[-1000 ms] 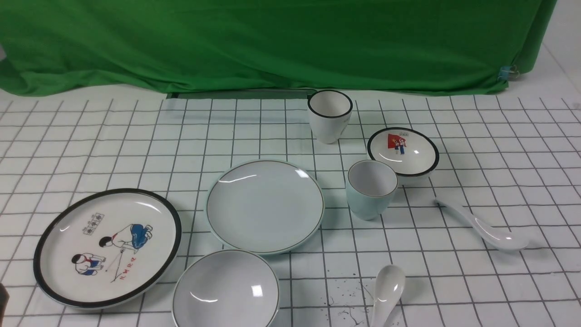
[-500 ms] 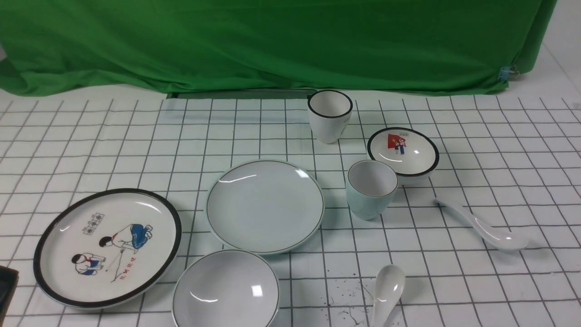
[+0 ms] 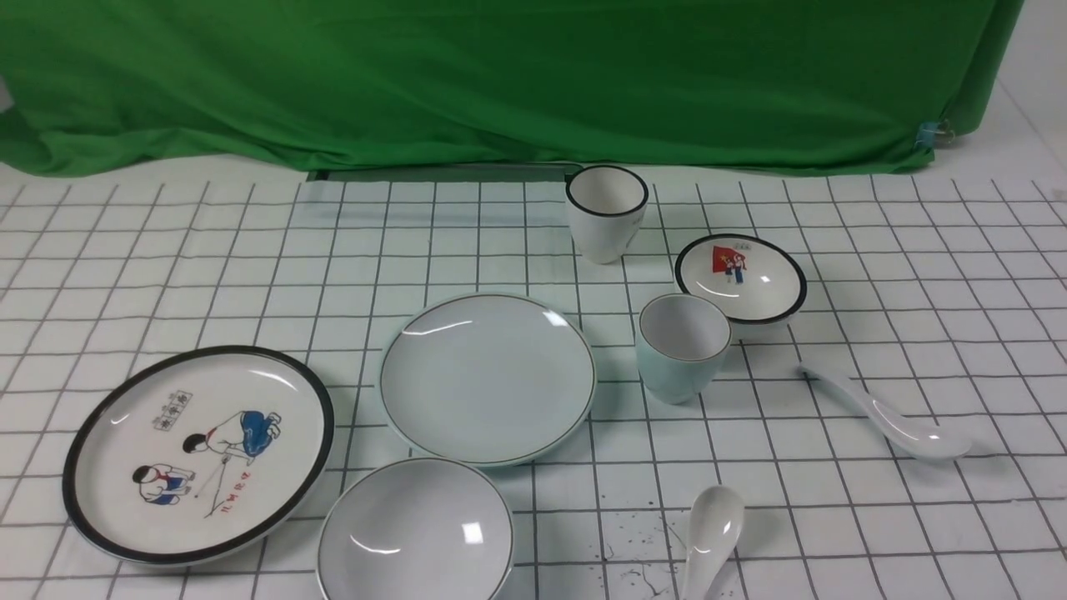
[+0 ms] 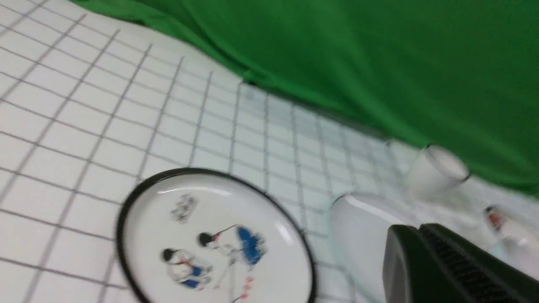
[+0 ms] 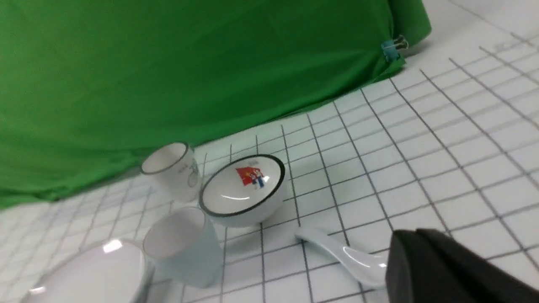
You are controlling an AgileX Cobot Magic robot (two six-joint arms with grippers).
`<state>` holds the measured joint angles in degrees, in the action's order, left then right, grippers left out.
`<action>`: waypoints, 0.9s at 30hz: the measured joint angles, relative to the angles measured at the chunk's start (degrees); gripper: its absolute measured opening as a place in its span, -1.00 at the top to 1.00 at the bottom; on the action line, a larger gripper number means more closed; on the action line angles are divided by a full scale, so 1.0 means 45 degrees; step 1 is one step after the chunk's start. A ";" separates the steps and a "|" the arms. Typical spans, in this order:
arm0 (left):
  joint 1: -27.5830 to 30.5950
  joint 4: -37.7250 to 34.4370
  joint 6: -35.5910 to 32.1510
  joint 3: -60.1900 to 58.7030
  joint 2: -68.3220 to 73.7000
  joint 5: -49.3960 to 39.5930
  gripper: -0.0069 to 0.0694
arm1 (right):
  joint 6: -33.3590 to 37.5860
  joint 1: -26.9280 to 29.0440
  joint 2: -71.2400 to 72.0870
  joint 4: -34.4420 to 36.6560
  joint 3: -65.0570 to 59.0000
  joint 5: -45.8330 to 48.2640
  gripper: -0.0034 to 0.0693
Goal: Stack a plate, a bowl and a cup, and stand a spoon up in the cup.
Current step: Use the left arm to grab a blue rice bowl
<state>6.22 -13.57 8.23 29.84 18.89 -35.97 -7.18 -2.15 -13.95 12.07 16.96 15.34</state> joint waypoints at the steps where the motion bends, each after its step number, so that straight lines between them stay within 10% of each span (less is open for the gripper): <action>1: 0.0000 0.0176 -0.0107 0.0283 0.0343 -0.0320 0.89 | 0.0336 -0.0051 -0.0306 -0.0011 0.0286 0.0152 0.87; 8: -0.1033 0.2283 -0.2950 0.3644 0.5225 -0.4793 0.89 | 0.4781 -0.0492 -0.5534 -0.0025 0.5146 0.5055 0.87; 18: -0.5610 0.2805 -0.2389 0.3827 0.8909 -0.5093 0.80 | 0.5844 -0.3912 -0.9804 -0.0261 0.6980 0.8498 0.87; 27: -0.6854 0.1887 -0.0879 0.3829 1.2981 -0.2305 -0.01 | 0.5524 -0.6555 -1.1377 -0.0805 0.7188 0.8803 0.87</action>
<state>-24.63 -5.08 4.28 47.07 77.31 -46.34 17.68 -31.65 -65.15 8.45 49.30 54.95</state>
